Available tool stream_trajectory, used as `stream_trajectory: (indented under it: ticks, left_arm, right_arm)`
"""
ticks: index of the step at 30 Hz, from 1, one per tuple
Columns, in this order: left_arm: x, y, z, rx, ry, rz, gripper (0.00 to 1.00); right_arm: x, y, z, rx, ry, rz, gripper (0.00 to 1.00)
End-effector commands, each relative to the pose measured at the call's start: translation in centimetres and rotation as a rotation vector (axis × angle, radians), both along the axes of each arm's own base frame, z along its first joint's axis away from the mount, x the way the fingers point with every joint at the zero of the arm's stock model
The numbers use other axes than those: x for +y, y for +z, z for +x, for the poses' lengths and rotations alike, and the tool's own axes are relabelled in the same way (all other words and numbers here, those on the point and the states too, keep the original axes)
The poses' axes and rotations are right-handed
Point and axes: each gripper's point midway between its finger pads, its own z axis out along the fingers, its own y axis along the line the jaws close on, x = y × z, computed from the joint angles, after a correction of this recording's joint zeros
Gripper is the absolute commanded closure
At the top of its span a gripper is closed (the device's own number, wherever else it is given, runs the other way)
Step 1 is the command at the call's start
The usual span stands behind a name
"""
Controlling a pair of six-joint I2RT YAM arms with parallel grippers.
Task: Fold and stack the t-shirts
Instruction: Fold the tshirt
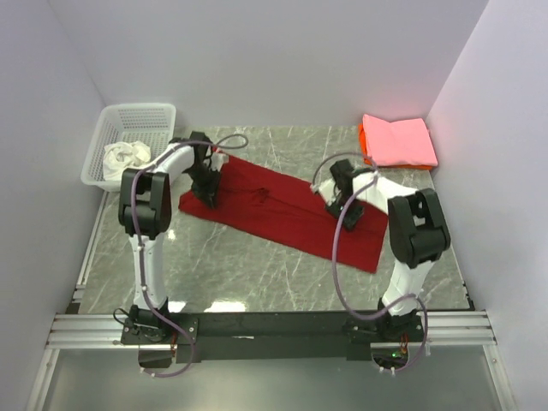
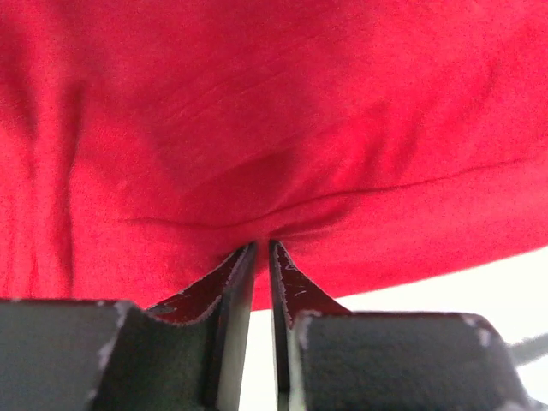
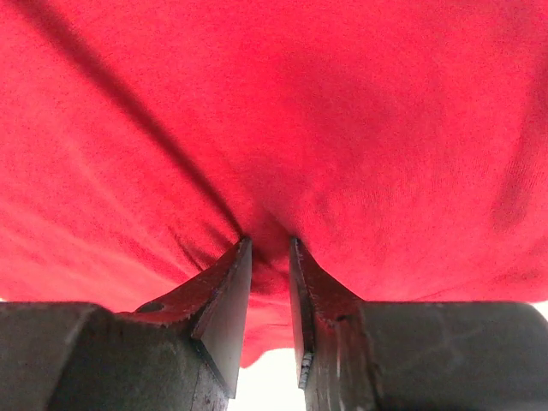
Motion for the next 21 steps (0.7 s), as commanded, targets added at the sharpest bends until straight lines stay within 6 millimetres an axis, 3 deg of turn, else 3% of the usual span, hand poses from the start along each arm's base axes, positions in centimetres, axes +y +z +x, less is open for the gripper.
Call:
stream_trajectory:
  ticks: [1,3,4,5,7,9,13,16,21]
  left_arm:
    - [3.4,-3.2,7.7,-0.192,-0.071,0.182,0.78]
    - [3.1,-2.6,10.5,-0.240,-0.083,0.186,0.78]
    - [2.8,-1.7,13.6,-0.309,-0.080,0.178,0.78]
    - [2.4,-1.1,14.8,-0.341,-0.085,0.168,0.78]
    - [1.8,0.9,17.9,-0.446,-0.069,0.148,0.79]
    - [0.9,3.0,19.6,-0.536,-0.062,0.101,0.78]
    - [0.0,10.0,19.6,-0.711,-0.049,0.023,0.75]
    - [-0.7,13.2,18.3,-0.761,-0.037,-0.043,0.72]
    - [-1.2,13.2,15.8,-0.659,-0.034,-0.087,0.71]
  right_arm:
    - [3.7,-1.0,-6.8,0.113,0.134,0.012,0.68]
    - [5.9,-0.6,-9.8,0.137,0.173,0.053,0.68]
    - [7.0,-0.4,-10.8,0.148,0.193,0.071,0.67]
    - [9.4,-0.1,-12.8,0.182,0.257,0.108,0.67]
    - [11.6,0.9,-14.2,0.201,0.260,0.159,0.66]
    - [13.7,2.8,-14.8,0.237,0.240,0.232,0.65]
    - [13.7,6.1,-12.2,0.157,0.226,0.258,0.64]
    - [12.5,7.4,-9.4,0.094,0.205,0.244,0.63]
    - [10.6,5.1,-7.3,0.078,0.215,0.152,0.65]
